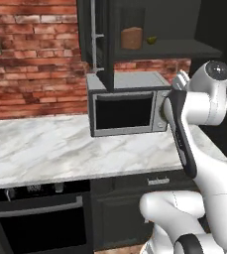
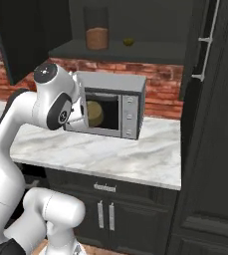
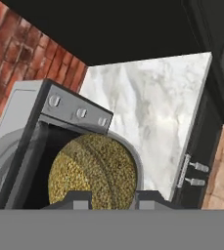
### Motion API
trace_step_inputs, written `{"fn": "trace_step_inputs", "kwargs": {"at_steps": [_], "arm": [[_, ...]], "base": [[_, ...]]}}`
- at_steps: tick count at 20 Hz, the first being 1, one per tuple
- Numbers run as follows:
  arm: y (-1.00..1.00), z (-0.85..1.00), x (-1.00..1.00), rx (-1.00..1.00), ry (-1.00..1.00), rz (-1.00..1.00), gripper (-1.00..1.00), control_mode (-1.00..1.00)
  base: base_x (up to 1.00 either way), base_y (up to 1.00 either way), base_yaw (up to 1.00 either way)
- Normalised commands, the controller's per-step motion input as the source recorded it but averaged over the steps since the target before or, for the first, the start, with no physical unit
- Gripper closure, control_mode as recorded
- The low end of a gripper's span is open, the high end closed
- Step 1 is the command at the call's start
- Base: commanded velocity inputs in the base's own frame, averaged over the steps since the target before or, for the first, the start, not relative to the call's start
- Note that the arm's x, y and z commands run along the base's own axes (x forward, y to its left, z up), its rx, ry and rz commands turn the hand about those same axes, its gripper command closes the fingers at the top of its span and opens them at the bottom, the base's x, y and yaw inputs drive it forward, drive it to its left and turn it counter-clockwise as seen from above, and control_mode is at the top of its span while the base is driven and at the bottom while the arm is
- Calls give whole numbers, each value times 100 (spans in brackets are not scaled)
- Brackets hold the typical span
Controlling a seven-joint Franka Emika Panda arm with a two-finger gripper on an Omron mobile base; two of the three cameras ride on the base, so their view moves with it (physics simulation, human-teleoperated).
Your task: Pick the jar and jar from the dining table and place them in the open cabinet. Close the cabinet after placing the objects.
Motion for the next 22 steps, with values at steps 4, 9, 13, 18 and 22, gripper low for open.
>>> {"fn": "trace_step_inputs", "kwargs": {"at_steps": [4, 9, 13, 18, 22], "arm": [[0, 0, 0, 0, 0, 0, 100, 100], [0, 0, 0, 0, 0, 0, 100, 100], [0, 0, 0, 0, 0, 0, 100, 100], [0, 0, 0, 0, 0, 0, 100, 100], [0, 0, 0, 0, 0, 0, 100, 100]], "base": [[60, -61, 37], [39, -51, 11], [39, -10, 0], [13, 3, -6], [9, 0, -8]]}}
